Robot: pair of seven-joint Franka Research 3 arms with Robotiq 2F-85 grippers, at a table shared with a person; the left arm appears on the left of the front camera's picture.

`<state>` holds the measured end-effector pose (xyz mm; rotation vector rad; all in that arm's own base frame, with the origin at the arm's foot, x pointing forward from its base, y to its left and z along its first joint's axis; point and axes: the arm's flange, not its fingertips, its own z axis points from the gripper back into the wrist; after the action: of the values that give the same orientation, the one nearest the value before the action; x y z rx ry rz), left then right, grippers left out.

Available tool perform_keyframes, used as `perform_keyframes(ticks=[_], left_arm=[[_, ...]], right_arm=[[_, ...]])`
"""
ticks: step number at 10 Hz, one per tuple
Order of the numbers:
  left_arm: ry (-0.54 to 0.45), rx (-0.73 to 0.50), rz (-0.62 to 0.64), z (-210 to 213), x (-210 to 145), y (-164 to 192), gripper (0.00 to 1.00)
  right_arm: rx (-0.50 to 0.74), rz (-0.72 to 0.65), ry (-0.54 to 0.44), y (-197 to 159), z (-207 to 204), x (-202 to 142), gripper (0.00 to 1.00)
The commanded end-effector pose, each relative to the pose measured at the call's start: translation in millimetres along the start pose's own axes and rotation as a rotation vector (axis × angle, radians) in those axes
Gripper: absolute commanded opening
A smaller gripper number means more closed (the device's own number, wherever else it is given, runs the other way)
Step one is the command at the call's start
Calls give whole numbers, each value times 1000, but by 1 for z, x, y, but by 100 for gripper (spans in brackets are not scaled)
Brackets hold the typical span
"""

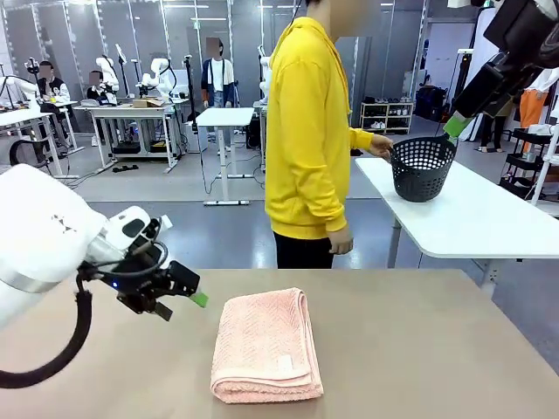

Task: Fold the towel.
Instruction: Pick up the 100 cm Hotel Towel and place it on the left side of the table.

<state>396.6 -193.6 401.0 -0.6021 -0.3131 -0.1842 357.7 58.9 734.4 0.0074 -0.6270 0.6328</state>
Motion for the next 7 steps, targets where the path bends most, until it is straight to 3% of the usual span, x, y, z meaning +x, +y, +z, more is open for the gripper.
perform_keyframes(ticks=[1, 7], left_arm=[[-34, -65, 23, -32, 0, 12, 100], [-82, -173, 133, -94, -7, 44, 100]], right_arm=[[-10, -4, 4, 1, 0, 0, 100], [-10, -4, 4, 1, 0, 0, 100]])
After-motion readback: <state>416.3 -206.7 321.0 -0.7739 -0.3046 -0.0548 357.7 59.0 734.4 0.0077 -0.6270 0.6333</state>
